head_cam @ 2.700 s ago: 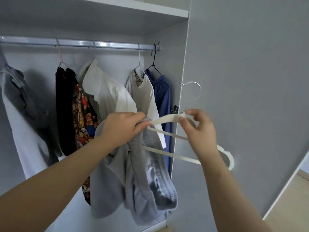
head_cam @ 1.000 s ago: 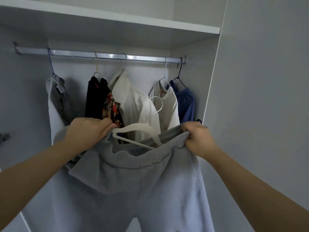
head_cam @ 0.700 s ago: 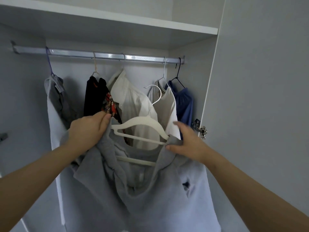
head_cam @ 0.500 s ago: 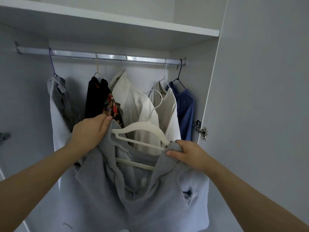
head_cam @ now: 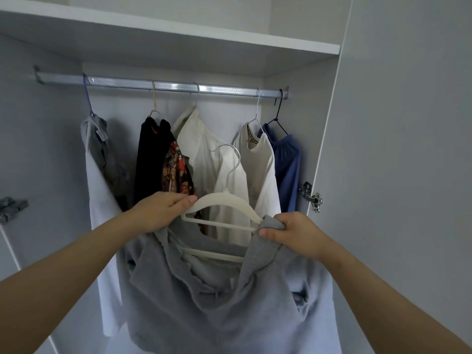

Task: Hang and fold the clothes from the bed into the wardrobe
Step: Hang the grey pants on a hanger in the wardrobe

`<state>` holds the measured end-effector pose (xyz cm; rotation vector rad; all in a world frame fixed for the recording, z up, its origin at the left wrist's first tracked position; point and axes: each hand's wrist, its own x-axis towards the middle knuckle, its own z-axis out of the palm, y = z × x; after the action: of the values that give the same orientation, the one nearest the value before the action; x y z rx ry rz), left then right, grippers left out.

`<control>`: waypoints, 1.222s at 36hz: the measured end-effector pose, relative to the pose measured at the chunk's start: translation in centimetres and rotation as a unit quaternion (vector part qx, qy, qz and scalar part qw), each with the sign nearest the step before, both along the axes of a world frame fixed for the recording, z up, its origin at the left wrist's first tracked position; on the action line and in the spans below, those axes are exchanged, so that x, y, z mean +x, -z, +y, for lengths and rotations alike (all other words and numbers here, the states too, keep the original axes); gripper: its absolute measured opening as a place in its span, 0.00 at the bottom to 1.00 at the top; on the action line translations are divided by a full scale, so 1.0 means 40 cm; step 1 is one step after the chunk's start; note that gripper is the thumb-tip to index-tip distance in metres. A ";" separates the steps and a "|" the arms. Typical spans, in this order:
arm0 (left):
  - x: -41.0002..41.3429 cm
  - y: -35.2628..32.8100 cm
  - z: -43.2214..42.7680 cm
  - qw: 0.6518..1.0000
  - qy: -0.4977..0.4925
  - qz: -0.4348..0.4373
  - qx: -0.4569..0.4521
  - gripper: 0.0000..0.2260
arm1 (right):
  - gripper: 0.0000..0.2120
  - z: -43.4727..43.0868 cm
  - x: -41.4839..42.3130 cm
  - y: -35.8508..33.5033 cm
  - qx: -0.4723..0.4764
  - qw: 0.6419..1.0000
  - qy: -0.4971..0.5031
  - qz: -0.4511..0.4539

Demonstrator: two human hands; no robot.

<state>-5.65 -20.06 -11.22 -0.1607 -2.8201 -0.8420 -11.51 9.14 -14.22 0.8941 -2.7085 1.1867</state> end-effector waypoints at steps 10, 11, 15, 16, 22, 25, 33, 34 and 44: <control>-0.012 0.012 0.049 0.989 -0.087 0.112 -0.034 0.15 | 0.16 0.020 0.000 0.001 -0.017 1.000 0.002 -0.015; -0.013 0.012 0.055 0.989 -0.082 0.121 -0.013 0.13 | 0.17 0.026 -0.002 0.003 -0.014 1.000 0.009 -0.014; -0.014 0.011 0.079 0.985 -0.074 0.157 0.007 0.07 | 0.20 0.060 -0.004 0.005 0.008 0.999 0.046 -0.007; -0.015 0.011 0.085 0.984 -0.072 0.160 0.011 0.07 | 0.21 0.071 -0.003 0.004 0.012 0.998 0.053 -0.009; -0.045 0.004 0.149 0.986 -0.063 0.140 0.057 0.04 | 0.21 0.166 0.017 -0.027 -0.004 0.995 0.090 -0.038; -0.068 -0.004 0.193 0.984 -0.072 0.143 0.079 0.05 | 0.21 0.220 0.033 -0.056 -0.036 0.992 0.113 -0.034; -0.124 -0.043 0.271 0.962 -0.156 0.198 0.101 0.09 | 0.22 0.327 0.054 -0.143 -0.150 0.967 0.207 0.002; -0.129 -0.052 0.279 0.960 -0.157 0.201 0.116 0.09 | 0.21 0.336 0.055 -0.152 -0.168 0.963 0.210 0.002; -0.165 -0.104 0.328 0.960 -0.153 0.197 0.129 0.10 | 0.10 0.355 0.026 -0.228 -0.203 0.946 0.245 0.061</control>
<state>-12.26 -6.94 -7.08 0.1301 -2.2651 -0.9683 -10.46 23.34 -5.08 0.2130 -2.2561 1.4209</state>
